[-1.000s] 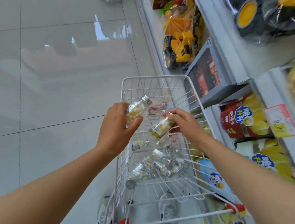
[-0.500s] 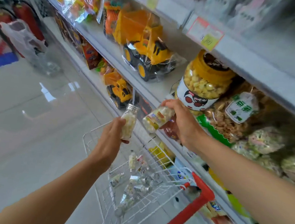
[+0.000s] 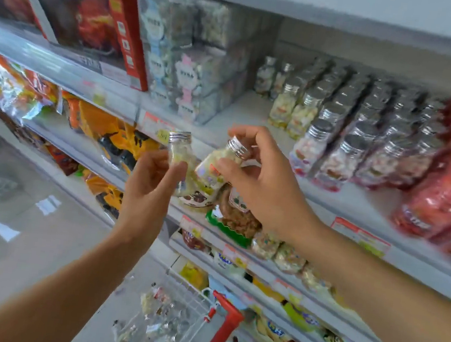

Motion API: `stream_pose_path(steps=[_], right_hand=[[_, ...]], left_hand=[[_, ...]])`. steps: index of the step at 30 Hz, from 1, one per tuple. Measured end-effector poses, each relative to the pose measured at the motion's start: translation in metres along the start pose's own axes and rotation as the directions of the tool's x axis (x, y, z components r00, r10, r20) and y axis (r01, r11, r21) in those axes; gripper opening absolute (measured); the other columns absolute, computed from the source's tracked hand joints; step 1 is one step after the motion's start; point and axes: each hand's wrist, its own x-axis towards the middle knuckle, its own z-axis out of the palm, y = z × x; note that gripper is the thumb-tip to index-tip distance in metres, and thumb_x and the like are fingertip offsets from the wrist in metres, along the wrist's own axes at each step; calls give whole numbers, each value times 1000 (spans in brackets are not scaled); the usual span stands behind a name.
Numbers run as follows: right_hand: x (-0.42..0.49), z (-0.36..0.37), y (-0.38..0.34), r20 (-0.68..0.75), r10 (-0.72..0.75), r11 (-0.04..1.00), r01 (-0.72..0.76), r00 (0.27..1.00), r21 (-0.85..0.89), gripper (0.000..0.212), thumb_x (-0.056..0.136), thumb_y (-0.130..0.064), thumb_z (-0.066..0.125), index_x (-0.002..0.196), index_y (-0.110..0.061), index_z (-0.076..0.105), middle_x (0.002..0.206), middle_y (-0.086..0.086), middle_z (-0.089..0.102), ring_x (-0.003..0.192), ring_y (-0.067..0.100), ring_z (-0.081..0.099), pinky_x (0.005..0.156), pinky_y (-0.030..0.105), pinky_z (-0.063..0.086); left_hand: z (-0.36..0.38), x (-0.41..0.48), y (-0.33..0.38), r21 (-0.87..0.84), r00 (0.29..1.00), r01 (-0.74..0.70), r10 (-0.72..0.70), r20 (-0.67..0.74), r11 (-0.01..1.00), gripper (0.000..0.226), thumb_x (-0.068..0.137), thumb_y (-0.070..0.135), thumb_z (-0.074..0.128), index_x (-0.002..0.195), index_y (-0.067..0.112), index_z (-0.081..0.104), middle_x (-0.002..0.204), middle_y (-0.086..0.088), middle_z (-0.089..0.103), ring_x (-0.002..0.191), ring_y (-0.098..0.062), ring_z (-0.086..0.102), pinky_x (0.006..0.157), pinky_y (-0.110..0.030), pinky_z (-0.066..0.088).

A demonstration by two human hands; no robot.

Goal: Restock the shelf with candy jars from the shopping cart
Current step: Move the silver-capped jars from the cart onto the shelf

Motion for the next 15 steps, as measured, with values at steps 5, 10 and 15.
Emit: stream_pose_path(steps=[5, 10, 15], right_hand=[[18, -48, -30, -63, -130, 968, 113, 990, -226, 40, 87, -20, 70, 124, -19, 55, 108, -19, 48, 103, -1, 51, 93, 26, 46], [32, -66, -38, -76, -129, 894, 83, 989, -441, 44, 83, -21, 74, 123, -23, 58, 115, -15, 57, 104, -1, 53, 94, 17, 42], [40, -68, -34, -176, -73, 801, -48, 982, -597, 45, 79, -21, 77, 121, -25, 60, 110, -15, 59, 97, 2, 53, 86, 19, 39]], left_hand=[[29, 27, 38, 33, 989, -93, 88, 119, 995, 13, 88, 19, 67, 98, 20, 57, 86, 4, 65, 74, -4, 63, 66, -16, 49], [43, 62, 44, 187, 970, -90, 43, 237, 978, 39, 77, 36, 78, 101, 25, 50, 94, -4, 68, 85, -25, 67, 80, -46, 56], [60, 88, 42, 350, 942, -218, 103, 318, 911, 48, 74, 45, 78, 104, 27, 46, 90, 2, 66, 81, -18, 64, 75, -41, 54]])
